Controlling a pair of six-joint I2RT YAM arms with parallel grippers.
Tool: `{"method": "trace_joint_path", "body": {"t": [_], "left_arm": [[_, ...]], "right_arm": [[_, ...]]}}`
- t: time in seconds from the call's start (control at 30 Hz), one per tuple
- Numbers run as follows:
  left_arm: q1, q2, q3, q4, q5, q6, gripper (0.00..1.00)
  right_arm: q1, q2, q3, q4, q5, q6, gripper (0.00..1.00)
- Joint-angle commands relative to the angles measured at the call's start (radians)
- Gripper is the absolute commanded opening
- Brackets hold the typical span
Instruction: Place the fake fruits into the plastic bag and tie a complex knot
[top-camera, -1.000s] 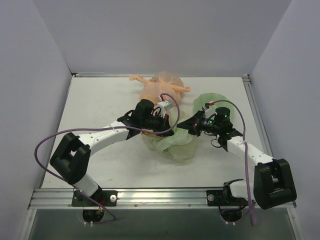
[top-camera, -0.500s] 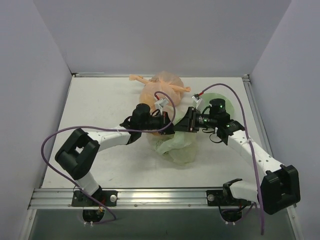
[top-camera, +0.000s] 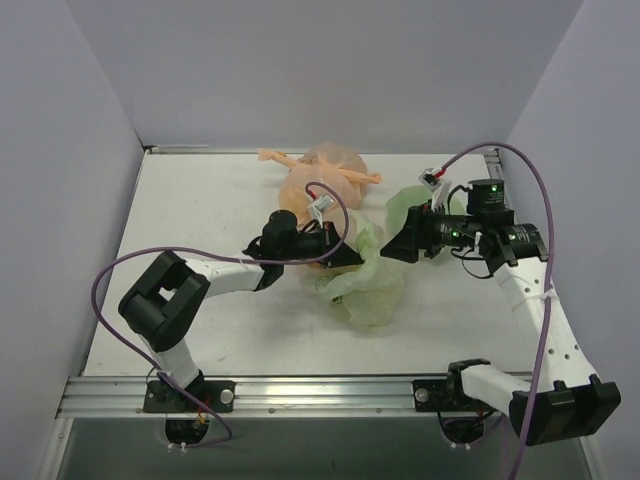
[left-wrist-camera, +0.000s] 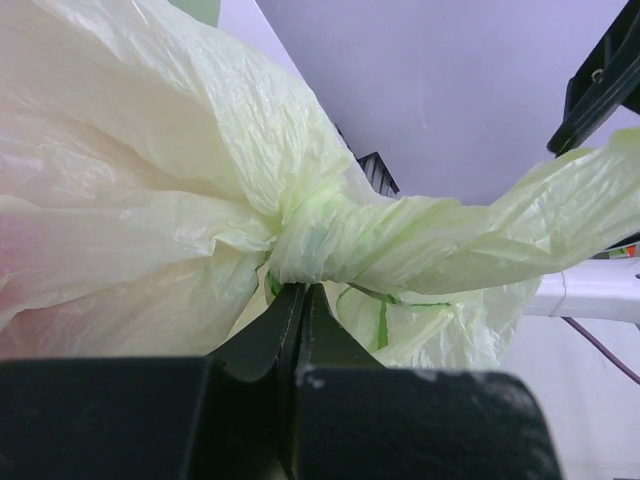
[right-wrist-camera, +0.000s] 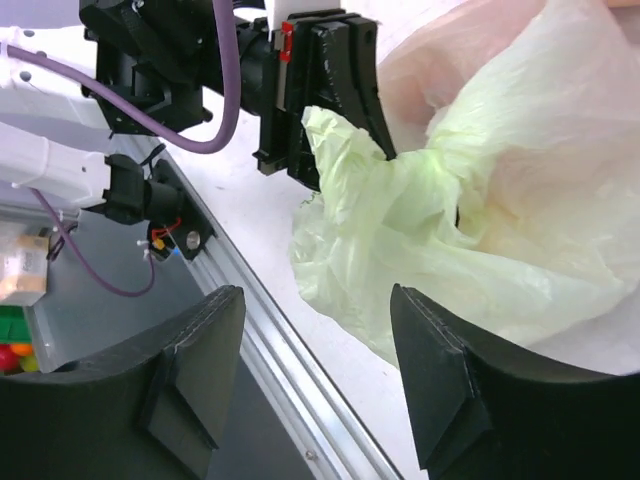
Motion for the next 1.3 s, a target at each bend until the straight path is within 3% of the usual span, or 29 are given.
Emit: {"method": "trace_joint_path", "body": {"t": [0.0,0.1,0.23,0.33,0.53,0.63,0.97,1.1,1.27], "left_arm": [[0.003,0.001,-0.007,0.08,0.039,-0.015,0.0],[0.003,0.001,-0.013,0.069,0.036,-0.013,0.0],[0.0,-0.001,-0.02,0.061,0.032,-0.018,0.0],[-0.001,-0.006,-0.024,0.058,0.036,-0.03,0.0],[-0.006,0.01,-0.032,0.113,0.029,-0.11,0.0],[-0.013,0.02,-0.021,0.169,0.03,-0.142,0.0],[0.002,0.027,0.1,0.218,0.102,-0.182,0.0],[0.017,-0.004,0.103,0.235,0.154,-0.192,0.0],[0.026,-0.052,-0.007,0.287,0.225,-0.182,0.0]], "right_arm": [[-0.051,-0.011,0.021,-0.077,-0.02,-0.046,0.58],[-0.059,0.065,-0.005,-0.016,0.07,0.005,0.29],[-0.044,0.19,-0.036,0.057,0.086,0.01,0.2],[-0.025,0.245,-0.062,0.066,0.046,-0.038,0.23],[0.011,0.198,-0.169,0.077,-0.028,-0.081,0.44],[0.039,0.178,-0.215,0.139,-0.039,-0.046,0.45],[0.12,0.263,-0.211,0.617,-0.045,0.35,0.55],[0.122,0.297,-0.166,0.678,-0.003,0.39,0.56],[0.123,0.26,-0.207,0.673,0.024,0.373,0.57]]}}
